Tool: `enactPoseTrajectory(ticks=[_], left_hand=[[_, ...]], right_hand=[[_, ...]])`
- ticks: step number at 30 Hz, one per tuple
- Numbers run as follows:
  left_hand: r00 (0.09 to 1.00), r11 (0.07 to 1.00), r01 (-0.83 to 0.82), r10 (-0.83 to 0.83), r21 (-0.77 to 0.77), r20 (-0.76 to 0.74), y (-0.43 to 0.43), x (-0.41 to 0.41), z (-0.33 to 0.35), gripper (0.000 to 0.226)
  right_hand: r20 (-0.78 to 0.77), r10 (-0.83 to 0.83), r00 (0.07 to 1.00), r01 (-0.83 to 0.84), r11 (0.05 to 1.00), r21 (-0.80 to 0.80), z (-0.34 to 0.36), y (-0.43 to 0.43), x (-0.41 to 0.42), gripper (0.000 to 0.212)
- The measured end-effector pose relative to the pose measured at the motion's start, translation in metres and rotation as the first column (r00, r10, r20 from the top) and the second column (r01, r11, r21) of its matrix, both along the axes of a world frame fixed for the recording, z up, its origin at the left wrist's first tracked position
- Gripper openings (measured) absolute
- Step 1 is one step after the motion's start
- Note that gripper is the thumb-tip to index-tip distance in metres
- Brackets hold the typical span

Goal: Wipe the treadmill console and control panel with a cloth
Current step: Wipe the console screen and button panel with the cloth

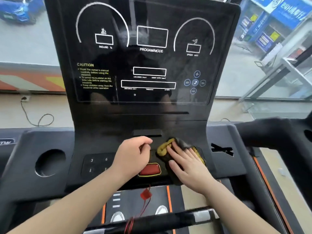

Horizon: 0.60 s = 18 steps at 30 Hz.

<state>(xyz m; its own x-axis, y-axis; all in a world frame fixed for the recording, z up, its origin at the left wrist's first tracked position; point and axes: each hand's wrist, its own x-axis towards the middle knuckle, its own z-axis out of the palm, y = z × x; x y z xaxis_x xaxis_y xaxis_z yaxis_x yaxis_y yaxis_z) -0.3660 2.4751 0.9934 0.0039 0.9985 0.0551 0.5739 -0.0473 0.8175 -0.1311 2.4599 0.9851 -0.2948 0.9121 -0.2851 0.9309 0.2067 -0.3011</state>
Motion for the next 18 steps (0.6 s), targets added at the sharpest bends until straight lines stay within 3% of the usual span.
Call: enactPoseTrajectory(ticks=[4, 6, 8, 11, 15, 18], left_hand=[[1.000, 1.000, 0.019, -0.019, -0.016, -0.011, 0.005, 0.020, 0.003, 0.022], [1.000, 1.000, 0.019, -0.019, -0.014, -0.005, 0.007, 0.023, 0.005, 0.021], [1.000, 1.000, 0.005, -0.005, -0.004, -0.015, 0.005, 0.017, 0.008, 0.021], [0.998, 0.999, -0.041, 0.042, 0.017, -0.055, 0.000, -0.006, 0.013, 0.021], [0.989, 0.988, -0.148, 0.146, -0.037, -0.032, -0.005, -0.033, 0.010, 0.022], [0.988, 0.987, -0.155, 0.154, -0.039, -0.018, -0.008, -0.042, 0.009, 0.022]], right_hand=[[0.080, -0.201, 0.976, 0.200, 0.980, 0.013, -0.012, 0.002, 0.035, 0.073], [0.059, -0.328, 0.943, 0.322, 0.942, 0.097, -0.019, 0.022, 0.028, 0.078], [-0.084, -0.457, 0.885, 0.465, 0.867, 0.177, -0.018, 0.042, 0.014, 0.066], [-0.363, -0.552, 0.751, 0.637, 0.751, 0.175, -0.014, 0.059, -0.003, 0.055], [-0.450, -0.480, 0.753, 0.594, 0.789, 0.153, -0.015, 0.061, -0.024, 0.057], [-0.473, -0.260, 0.841, 0.385, 0.904, 0.186, -0.016, 0.050, -0.049, 0.056]])
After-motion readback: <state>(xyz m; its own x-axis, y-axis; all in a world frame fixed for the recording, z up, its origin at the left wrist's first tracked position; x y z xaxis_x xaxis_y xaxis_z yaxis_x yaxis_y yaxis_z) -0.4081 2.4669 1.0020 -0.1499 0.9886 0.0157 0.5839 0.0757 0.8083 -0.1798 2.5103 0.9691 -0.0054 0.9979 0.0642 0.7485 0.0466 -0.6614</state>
